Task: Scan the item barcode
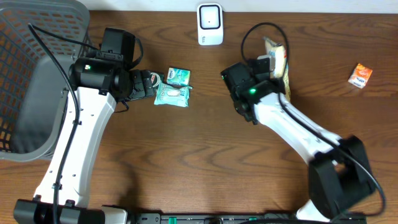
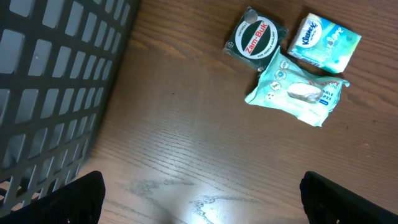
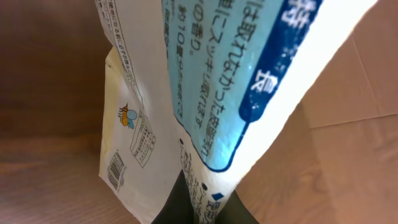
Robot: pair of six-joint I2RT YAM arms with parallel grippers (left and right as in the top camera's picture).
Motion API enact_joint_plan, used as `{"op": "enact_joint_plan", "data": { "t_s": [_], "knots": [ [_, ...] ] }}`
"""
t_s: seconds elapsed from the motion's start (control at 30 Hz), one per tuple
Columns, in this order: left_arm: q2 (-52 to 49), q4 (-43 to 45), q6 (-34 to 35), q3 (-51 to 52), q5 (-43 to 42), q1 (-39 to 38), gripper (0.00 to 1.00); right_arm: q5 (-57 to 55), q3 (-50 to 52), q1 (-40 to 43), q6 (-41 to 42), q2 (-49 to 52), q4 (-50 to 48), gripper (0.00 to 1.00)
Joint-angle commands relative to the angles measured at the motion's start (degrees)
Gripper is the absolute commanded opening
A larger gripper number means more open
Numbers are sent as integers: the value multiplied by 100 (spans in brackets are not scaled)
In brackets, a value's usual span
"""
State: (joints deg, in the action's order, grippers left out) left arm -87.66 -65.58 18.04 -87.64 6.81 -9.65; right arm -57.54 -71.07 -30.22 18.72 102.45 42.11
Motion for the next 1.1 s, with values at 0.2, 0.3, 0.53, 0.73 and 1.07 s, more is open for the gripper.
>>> {"op": "enact_joint_plan", "data": {
  "t_s": [0.2,0.3,0.53,0.73,1.07],
  "knots": [
    [9,-11,28,4,96,11,99,243,-72,-761,-79,693,31,13],
    [9,-11,28,4,96,11,99,1204,-260,-1134,-76,693,50,37],
    [9,-11,28,4,96,11,99,2771,-1399,-872,481,575,501,77],
    [9,-11,28,4,96,11,99,5836,-1805,503,-1010,597,264,86],
    [9,-11,28,4,98,11,98,7104,-1692,1384,-2159,1056,634,99]
  ]
}}
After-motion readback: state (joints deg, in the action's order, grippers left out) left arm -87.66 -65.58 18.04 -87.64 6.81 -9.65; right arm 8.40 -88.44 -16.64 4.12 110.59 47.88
